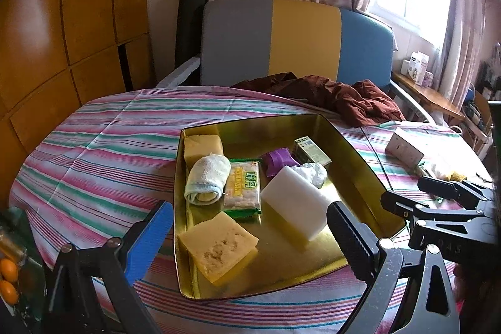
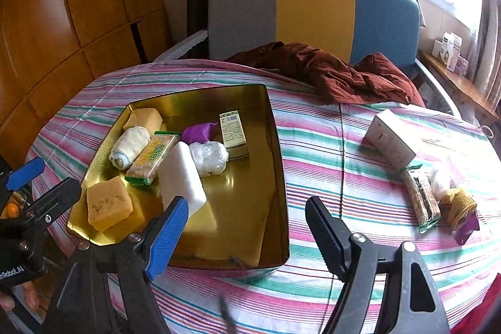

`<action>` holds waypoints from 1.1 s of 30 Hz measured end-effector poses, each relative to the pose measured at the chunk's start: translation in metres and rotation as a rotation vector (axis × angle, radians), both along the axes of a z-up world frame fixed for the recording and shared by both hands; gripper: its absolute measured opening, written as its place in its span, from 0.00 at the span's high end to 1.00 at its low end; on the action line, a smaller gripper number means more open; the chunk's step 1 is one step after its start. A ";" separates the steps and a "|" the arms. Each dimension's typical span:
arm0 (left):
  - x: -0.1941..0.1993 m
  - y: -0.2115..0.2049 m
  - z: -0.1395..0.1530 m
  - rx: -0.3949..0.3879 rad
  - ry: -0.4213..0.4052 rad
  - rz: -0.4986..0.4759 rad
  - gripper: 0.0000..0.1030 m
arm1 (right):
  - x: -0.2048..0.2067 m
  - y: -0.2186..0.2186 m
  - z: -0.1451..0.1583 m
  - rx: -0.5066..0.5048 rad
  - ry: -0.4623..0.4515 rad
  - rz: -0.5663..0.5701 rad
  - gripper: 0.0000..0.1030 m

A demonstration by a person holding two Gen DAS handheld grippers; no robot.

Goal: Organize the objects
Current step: 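Move both open tools back to the remaining items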

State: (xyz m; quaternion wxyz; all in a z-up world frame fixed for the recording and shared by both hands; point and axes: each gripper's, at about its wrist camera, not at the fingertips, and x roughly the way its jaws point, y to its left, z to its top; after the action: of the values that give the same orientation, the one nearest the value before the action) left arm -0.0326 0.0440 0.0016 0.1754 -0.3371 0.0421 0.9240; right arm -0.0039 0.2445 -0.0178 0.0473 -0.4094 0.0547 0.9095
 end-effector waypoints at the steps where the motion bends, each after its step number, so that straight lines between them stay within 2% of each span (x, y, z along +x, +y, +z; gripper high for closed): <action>1: 0.000 0.001 0.000 -0.002 -0.001 -0.002 0.04 | 0.000 0.001 0.000 0.000 -0.001 -0.002 0.24; 21: 0.003 0.020 -0.004 -0.031 -0.018 -0.051 0.04 | 0.005 0.037 -0.004 -0.018 -0.013 -0.082 0.24; 33: 0.003 0.037 -0.005 -0.052 -0.026 -0.090 0.04 | 0.009 0.090 0.001 -0.009 -0.016 -0.179 0.24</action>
State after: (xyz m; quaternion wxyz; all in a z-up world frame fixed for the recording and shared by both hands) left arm -0.0292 0.0807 -0.0032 0.2087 -0.3514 0.0789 0.9093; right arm 0.0049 0.3345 -0.0163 0.1269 -0.4101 0.0950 0.8982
